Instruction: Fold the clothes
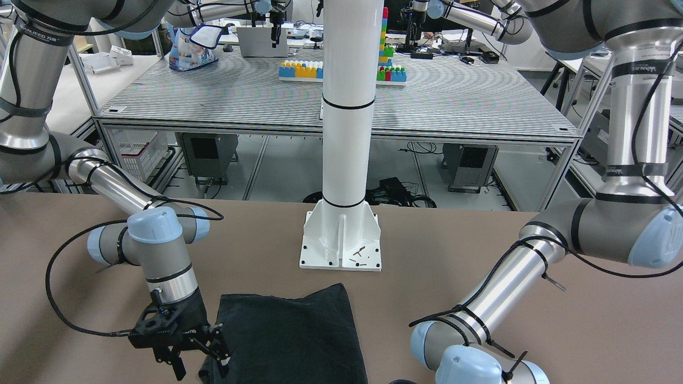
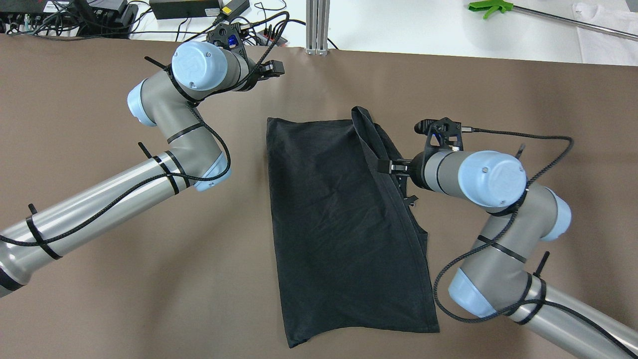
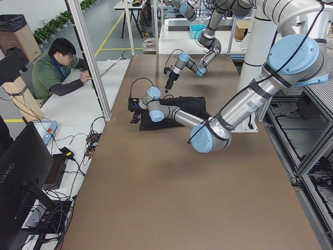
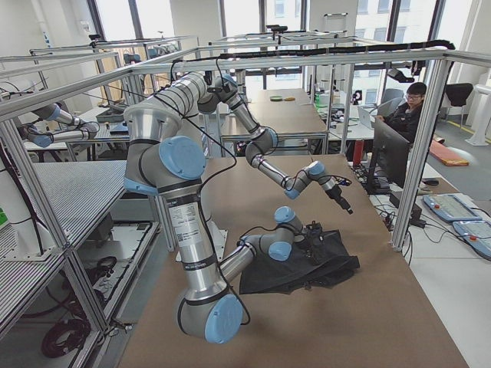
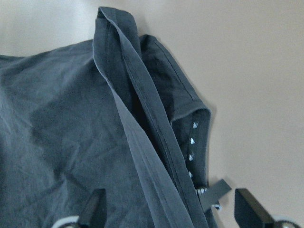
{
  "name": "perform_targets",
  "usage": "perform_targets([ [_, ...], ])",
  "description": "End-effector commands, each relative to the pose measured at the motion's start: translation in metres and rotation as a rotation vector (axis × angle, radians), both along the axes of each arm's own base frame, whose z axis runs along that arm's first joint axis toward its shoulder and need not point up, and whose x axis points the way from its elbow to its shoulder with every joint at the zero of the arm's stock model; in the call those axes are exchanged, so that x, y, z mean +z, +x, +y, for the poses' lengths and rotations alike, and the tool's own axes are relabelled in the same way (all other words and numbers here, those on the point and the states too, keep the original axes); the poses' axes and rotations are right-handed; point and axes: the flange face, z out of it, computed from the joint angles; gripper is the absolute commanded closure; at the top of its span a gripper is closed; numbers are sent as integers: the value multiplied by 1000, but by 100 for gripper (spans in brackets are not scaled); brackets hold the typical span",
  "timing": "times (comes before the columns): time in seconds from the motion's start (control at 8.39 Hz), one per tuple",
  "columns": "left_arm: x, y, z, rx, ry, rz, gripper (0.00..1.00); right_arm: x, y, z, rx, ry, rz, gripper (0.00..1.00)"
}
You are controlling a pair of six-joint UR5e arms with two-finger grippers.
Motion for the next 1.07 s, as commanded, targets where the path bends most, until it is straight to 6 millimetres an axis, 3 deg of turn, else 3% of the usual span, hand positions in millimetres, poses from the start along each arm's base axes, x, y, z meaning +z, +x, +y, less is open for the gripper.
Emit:
perform_targets([
  [0.0, 3, -26, -14, 40, 7, -5, 0, -24, -60, -66, 56, 63, 106, 5],
  [0.12, 7, -30, -16, 39, 7, -11, 0, -24, -64, -75, 74, 90, 140, 5],
  [0.24, 8, -31, -16, 39, 5, -12, 0, -44, -86, -94, 73, 98, 154, 5],
  [0.48, 12, -31, -15, 38, 2, -13, 0, -35, -128, -133, 95, 127, 176, 5],
  [0.95, 18, -33, -16, 36, -4, -18, 0, -24, -138, -148, 94, 153, 261, 5],
])
